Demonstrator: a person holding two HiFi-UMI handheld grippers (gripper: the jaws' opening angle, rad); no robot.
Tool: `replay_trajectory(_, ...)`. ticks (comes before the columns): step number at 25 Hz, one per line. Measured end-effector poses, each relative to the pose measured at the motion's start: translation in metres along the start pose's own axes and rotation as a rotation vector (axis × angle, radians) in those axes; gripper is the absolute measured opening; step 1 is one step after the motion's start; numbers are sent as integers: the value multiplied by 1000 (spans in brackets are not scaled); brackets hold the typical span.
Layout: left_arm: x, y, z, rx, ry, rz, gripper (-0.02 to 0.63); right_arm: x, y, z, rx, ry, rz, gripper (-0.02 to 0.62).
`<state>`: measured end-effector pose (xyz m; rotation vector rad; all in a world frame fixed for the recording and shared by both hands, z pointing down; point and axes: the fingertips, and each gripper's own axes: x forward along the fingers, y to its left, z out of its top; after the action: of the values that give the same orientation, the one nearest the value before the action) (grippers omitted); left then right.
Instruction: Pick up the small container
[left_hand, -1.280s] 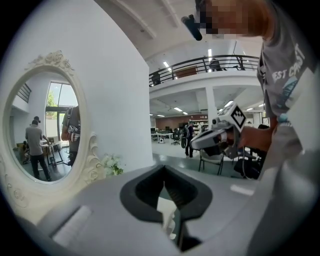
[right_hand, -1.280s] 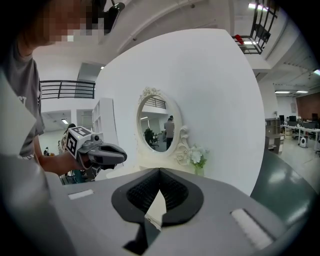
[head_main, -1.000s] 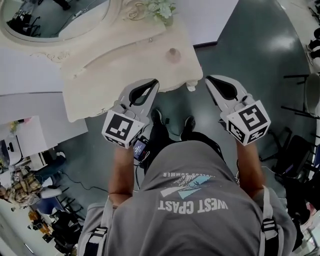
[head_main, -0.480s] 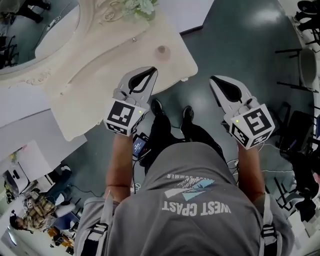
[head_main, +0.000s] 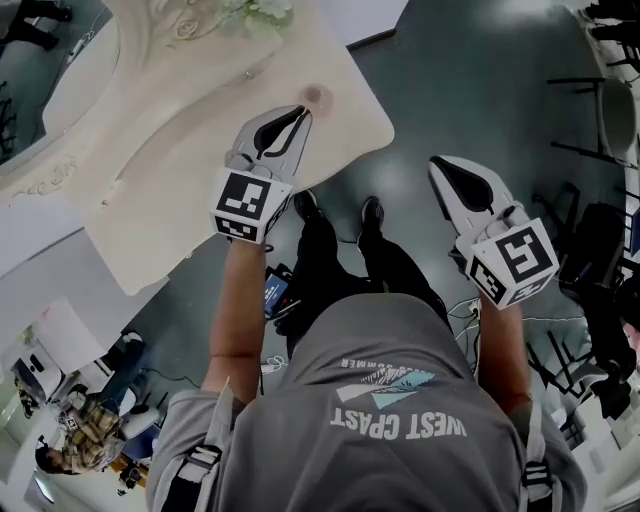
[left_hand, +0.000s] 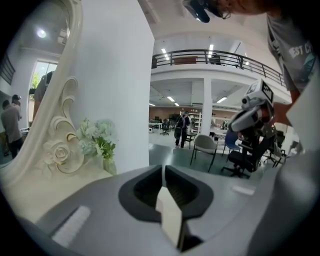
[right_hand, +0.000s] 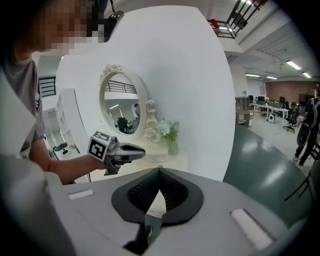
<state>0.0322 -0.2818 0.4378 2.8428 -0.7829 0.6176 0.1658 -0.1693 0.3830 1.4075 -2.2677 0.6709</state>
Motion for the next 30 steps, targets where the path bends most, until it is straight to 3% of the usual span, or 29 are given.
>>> replay_trajectory(15,67,25,-56,-9,72,9,84,24,-25,-27,49,70,-34,2)
replay_trajectory(26,95,38,-86,-23,84,32,206,36,-24,-49,83,117,-41,2)
replay_trajectory(30,108,36,-94,-15,80,40,212,36,-30,-59,95,128,-48,2)
